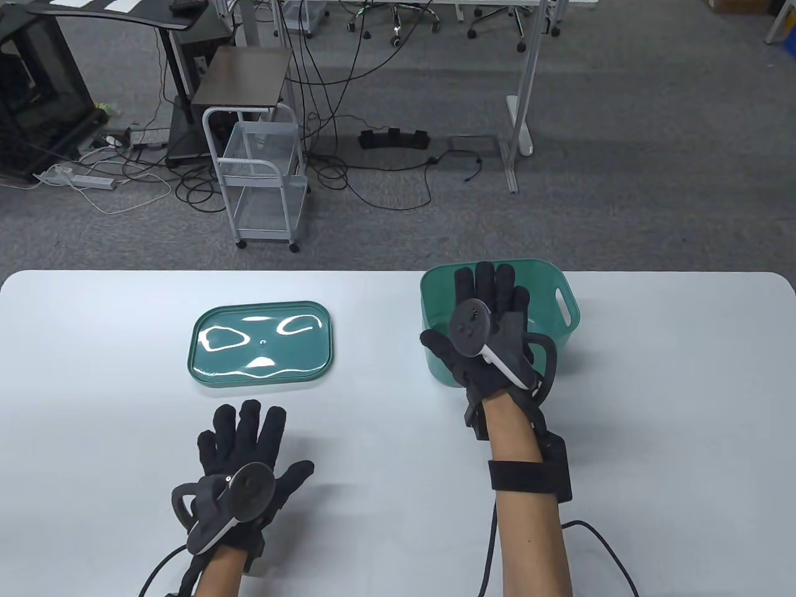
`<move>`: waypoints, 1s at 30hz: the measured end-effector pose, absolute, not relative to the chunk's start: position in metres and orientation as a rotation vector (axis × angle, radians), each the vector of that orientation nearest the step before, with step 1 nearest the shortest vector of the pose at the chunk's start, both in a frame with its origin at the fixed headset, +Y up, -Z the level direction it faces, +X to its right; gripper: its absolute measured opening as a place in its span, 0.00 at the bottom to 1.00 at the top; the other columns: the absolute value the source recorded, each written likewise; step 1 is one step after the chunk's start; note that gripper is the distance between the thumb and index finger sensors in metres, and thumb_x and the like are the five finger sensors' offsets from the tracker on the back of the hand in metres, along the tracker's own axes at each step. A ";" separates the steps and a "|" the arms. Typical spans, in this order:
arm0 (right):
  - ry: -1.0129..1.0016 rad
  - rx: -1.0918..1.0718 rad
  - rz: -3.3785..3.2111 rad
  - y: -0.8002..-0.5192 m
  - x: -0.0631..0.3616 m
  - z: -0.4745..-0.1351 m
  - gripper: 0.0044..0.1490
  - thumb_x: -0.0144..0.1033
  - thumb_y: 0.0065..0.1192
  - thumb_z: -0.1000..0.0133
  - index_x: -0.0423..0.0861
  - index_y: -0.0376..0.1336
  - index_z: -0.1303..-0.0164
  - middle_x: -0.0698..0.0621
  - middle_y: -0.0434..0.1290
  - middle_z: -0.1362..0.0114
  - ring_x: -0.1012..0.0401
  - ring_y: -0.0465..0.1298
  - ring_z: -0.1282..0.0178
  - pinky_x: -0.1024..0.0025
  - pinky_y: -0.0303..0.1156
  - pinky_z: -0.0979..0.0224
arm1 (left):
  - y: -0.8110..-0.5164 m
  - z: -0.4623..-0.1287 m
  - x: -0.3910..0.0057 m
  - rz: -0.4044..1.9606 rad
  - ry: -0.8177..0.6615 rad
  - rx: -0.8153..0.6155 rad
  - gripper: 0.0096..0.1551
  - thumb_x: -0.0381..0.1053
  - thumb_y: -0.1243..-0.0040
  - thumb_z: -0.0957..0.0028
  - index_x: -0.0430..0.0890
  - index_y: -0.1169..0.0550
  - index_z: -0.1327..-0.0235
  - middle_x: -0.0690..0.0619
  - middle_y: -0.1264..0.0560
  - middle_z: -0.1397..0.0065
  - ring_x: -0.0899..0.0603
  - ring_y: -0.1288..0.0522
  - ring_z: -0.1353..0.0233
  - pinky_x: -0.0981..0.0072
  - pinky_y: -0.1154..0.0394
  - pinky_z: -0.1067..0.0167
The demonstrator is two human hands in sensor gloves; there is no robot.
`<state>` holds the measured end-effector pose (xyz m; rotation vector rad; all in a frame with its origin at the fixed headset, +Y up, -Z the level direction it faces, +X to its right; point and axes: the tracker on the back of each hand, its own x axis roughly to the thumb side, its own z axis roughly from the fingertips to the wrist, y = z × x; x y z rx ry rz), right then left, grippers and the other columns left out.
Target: Cover the plastic storage box
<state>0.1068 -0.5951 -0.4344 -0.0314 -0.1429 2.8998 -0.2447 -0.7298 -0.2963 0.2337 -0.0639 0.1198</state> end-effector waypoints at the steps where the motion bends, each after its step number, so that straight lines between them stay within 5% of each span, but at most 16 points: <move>1: -0.117 -0.034 2.883 -0.599 0.109 -0.439 0.67 0.75 0.51 0.55 0.58 0.31 0.13 0.51 0.30 0.05 0.51 0.25 0.08 0.50 0.26 0.11 | -0.730 -0.296 -0.246 0.125 -0.062 0.233 0.56 0.81 0.46 0.54 0.60 0.43 0.12 0.44 0.48 0.07 0.26 0.56 0.10 0.24 0.54 0.22; 7: 0.132 0.003 2.844 -0.648 0.114 -0.456 0.68 0.78 0.48 0.57 0.56 0.34 0.12 0.50 0.33 0.04 0.50 0.27 0.08 0.50 0.28 0.11 | -0.731 -0.296 -0.246 0.132 -0.059 0.228 0.56 0.80 0.46 0.54 0.60 0.43 0.12 0.44 0.48 0.07 0.26 0.55 0.10 0.24 0.54 0.22; 9: 0.251 0.022 2.858 -0.672 0.113 -0.462 0.68 0.78 0.49 0.59 0.54 0.39 0.12 0.48 0.41 0.04 0.48 0.34 0.06 0.48 0.31 0.12 | -0.731 -0.296 -0.246 0.133 -0.059 0.228 0.56 0.80 0.46 0.54 0.60 0.43 0.12 0.44 0.48 0.07 0.26 0.56 0.10 0.24 0.55 0.22; 10: 0.271 0.018 2.911 -0.677 0.111 -0.460 0.65 0.79 0.49 0.59 0.61 0.40 0.12 0.55 0.41 0.03 0.53 0.29 0.06 0.54 0.22 0.12 | -0.731 -0.296 -0.247 0.134 -0.058 0.228 0.56 0.80 0.46 0.54 0.60 0.43 0.12 0.44 0.48 0.07 0.26 0.56 0.10 0.24 0.54 0.22; 14: 0.029 -0.018 3.112 -0.688 0.103 -0.457 0.59 0.67 0.63 0.55 0.64 0.41 0.18 0.57 0.46 0.07 0.50 0.40 0.06 0.50 0.29 0.09 | -0.731 -0.297 -0.248 0.144 -0.051 0.226 0.56 0.80 0.46 0.54 0.60 0.43 0.12 0.44 0.48 0.07 0.26 0.55 0.10 0.24 0.54 0.22; 17: -0.249 -0.089 3.243 -0.687 0.094 -0.451 0.38 0.43 0.67 0.47 0.62 0.54 0.28 0.58 0.67 0.20 0.50 0.64 0.16 0.48 0.51 0.11 | -0.731 -0.297 -0.248 0.146 -0.048 0.222 0.56 0.80 0.45 0.54 0.60 0.43 0.12 0.44 0.48 0.07 0.26 0.55 0.10 0.25 0.54 0.22; 20: -0.383 -0.043 3.346 -0.682 0.084 -0.444 0.27 0.32 0.68 0.51 0.58 0.65 0.41 0.57 0.79 0.36 0.53 0.79 0.33 0.50 0.67 0.22 | -0.732 -0.297 -0.249 0.150 -0.046 0.218 0.56 0.80 0.45 0.54 0.60 0.43 0.12 0.44 0.48 0.07 0.26 0.55 0.10 0.24 0.54 0.22; 25: -0.610 0.042 3.383 -0.651 0.074 -0.422 0.28 0.31 0.66 0.55 0.57 0.65 0.43 0.57 0.80 0.40 0.55 0.82 0.41 0.51 0.72 0.29 | -0.730 -0.297 -0.250 0.161 -0.043 0.224 0.56 0.79 0.45 0.54 0.60 0.43 0.12 0.44 0.48 0.07 0.26 0.55 0.10 0.25 0.54 0.22; 30: -0.514 0.235 3.372 -0.614 0.052 -0.386 0.28 0.32 0.67 0.56 0.55 0.66 0.43 0.56 0.81 0.41 0.54 0.83 0.43 0.51 0.74 0.32 | -0.730 -0.295 -0.251 0.179 -0.050 0.232 0.56 0.79 0.45 0.54 0.59 0.43 0.12 0.44 0.47 0.07 0.25 0.55 0.10 0.25 0.54 0.22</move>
